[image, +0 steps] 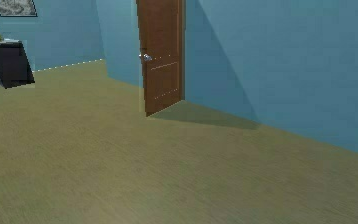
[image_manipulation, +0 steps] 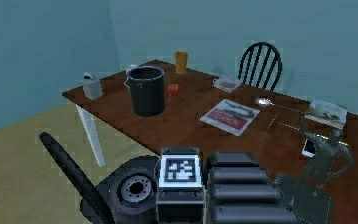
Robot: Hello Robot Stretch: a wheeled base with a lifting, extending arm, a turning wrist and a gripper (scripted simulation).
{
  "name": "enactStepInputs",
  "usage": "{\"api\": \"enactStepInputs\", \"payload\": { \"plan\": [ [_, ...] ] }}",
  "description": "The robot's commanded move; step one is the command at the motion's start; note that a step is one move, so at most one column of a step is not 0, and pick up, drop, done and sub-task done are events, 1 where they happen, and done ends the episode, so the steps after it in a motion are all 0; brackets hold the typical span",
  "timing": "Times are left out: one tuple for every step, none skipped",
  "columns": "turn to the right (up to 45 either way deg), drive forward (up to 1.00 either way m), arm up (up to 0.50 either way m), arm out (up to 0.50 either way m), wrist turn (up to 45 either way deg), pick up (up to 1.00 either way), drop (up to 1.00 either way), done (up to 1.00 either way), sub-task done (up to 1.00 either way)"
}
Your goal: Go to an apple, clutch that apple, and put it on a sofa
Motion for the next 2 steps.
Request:
{"api": "enactStepInputs", "payload": {
  "plan": [
    [-45.0, 0.0, 0.0, 0.0, 0.0, 0.0, 0.0, 0.0, 0.0],
    [-39.0, 0.0, 0.0, 0.0, 0.0, 0.0, 0.0, 0.0, 0.0]
  ]
}}
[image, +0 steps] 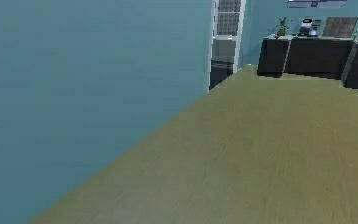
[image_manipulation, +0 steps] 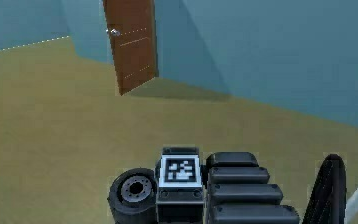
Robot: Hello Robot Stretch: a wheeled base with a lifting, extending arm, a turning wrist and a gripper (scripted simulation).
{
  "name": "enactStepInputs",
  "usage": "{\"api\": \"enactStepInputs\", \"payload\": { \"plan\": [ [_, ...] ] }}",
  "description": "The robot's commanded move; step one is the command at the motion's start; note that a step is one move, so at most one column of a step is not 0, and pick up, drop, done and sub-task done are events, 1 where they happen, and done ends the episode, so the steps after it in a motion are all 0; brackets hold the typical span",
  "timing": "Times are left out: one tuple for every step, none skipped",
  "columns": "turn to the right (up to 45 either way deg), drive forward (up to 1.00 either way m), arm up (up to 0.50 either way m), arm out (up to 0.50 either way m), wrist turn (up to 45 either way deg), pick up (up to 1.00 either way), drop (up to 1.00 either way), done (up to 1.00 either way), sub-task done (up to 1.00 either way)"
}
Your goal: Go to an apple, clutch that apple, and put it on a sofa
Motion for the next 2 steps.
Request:
{"api": "enactStepInputs", "payload": {
  "plan": [
    [0.0, 0.3, 0.0, 0.0, 0.0, 0.0, 0.0, 0.0, 0.0],
    [18.0, 0.0, 0.0, 0.0, 0.0, 0.0, 0.0, 0.0, 0.0]
  ]
}}
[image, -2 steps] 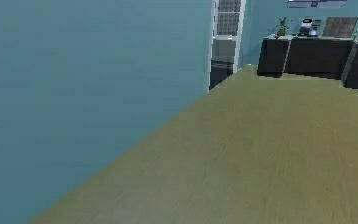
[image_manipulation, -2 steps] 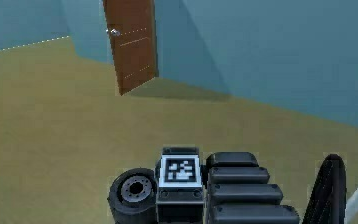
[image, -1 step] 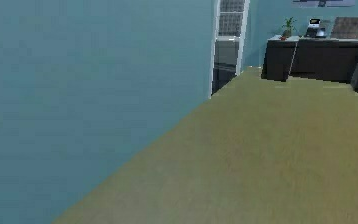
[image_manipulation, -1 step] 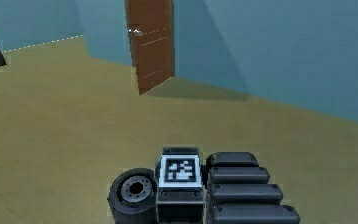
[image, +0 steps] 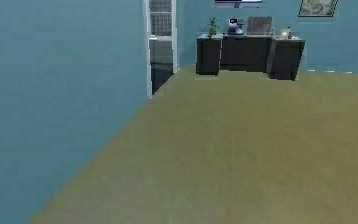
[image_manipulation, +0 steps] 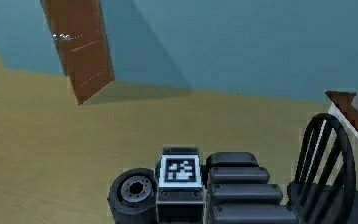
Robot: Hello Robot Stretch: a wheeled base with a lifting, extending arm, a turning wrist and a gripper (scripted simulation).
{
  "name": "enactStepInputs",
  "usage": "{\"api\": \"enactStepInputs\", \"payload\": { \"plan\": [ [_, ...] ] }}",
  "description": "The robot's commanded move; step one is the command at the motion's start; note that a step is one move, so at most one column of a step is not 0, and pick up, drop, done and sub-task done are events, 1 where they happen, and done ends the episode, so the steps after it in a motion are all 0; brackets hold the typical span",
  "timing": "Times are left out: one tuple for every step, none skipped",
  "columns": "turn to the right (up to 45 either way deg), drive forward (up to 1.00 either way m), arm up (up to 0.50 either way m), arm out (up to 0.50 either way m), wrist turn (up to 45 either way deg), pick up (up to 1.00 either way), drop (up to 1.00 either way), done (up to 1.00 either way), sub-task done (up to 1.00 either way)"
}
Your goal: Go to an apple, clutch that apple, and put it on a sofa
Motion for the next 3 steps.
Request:
{"api": "enactStepInputs", "payload": {
  "plan": [
    [0.0, 1.0, 0.0, 0.0, 0.0, 0.0, 0.0, 0.0, 0.0],
    [0.0, 1.0, 0.0, 0.0, 0.0, 0.0, 0.0, 0.0, 0.0],
    [0.0, 1.0, 0.0, 0.0, 0.0, 0.0, 0.0, 0.0, 0.0]
  ]
}}
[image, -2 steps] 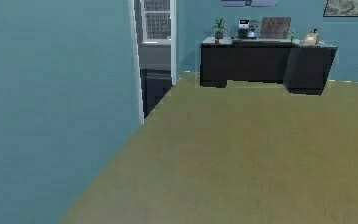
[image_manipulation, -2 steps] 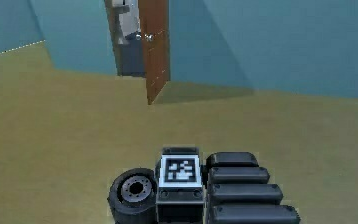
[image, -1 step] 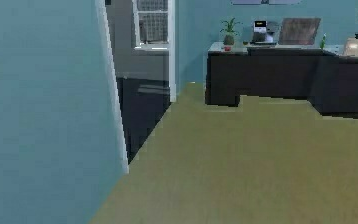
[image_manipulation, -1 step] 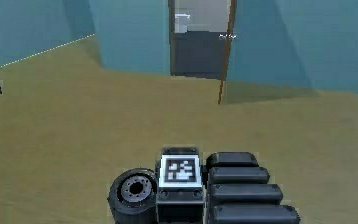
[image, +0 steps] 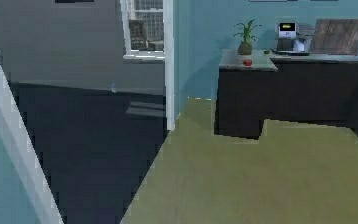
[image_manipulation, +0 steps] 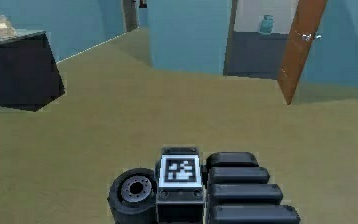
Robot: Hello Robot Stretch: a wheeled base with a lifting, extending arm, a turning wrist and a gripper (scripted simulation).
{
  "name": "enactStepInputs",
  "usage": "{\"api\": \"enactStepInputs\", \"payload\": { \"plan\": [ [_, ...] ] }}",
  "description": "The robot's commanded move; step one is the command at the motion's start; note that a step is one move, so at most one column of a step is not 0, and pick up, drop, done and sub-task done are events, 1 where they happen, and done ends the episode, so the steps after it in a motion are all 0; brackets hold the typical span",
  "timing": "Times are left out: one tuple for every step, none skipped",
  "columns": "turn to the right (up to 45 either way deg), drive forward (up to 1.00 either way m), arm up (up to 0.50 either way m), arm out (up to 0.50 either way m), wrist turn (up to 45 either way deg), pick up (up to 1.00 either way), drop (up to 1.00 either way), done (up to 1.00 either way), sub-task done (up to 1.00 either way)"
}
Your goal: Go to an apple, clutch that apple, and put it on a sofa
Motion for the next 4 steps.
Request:
{"api": "enactStepInputs", "payload": {
  "plan": [
    [3.0, 0.0, 0.0, 0.0, 0.0, 0.0, 0.0, 0.0, 0.0],
    [0.0, 0.75, 0.0, 0.0, 0.0, 0.0, 0.0, 0.0, 0.0],
    [-45.0, 0.0, 0.0, 0.0, 0.0, 0.0, 0.0, 0.0, 0.0],
    [-9.0, 0.0, 0.0, 0.0, 0.0, 0.0, 0.0, 0.0, 0.0]
  ]
}}
